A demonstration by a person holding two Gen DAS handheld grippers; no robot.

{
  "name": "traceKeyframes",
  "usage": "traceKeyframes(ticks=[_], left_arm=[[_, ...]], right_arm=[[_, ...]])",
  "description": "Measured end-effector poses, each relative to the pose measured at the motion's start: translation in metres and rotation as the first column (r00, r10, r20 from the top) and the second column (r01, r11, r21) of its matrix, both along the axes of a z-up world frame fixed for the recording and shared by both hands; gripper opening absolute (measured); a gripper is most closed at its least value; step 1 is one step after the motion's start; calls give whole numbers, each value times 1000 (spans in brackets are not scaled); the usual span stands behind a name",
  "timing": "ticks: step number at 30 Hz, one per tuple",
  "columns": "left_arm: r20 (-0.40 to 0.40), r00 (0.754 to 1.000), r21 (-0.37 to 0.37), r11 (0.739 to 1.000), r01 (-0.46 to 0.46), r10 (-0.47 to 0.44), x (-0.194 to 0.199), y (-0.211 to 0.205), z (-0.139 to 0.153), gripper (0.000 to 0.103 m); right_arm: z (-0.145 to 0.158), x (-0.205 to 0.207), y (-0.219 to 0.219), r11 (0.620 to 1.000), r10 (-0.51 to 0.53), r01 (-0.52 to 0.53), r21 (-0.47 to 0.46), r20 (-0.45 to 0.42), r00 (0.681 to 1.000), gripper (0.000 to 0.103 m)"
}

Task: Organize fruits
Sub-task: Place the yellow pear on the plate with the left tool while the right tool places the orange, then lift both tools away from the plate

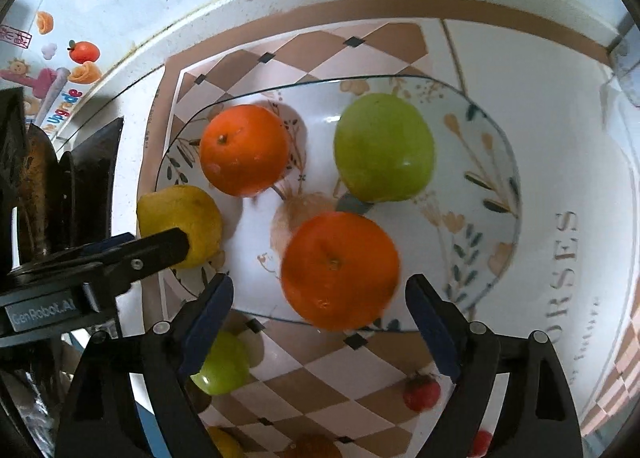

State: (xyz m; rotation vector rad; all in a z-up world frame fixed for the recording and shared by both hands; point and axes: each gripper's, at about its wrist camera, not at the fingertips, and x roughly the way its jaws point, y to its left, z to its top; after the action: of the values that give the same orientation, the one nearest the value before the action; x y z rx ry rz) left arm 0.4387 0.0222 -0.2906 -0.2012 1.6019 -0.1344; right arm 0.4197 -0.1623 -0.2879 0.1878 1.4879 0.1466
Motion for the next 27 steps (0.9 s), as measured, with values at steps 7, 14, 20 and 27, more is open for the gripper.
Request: traceKeyframes(ticks=[7,14,20,27], left_arm=[[144,990,101,995,-12,-3,-39,9,42,88],[284,958,195,980,-29,-28,-80,16,85,88],[373,927,195,979,-52,-25,-115,15,118,88],[449,893,177,983,-49,-36,-155,10,150,88]], right_arm=[[33,-27,-9,990,-10,17,-137,58,998,95],[70,-65,-19,985,-44,65,-157,137,990,95],[104,-96,-17,982,-43,83,-172,223,974,95],[149,-137,-16,977,-34,99,-190,318,947,95]])
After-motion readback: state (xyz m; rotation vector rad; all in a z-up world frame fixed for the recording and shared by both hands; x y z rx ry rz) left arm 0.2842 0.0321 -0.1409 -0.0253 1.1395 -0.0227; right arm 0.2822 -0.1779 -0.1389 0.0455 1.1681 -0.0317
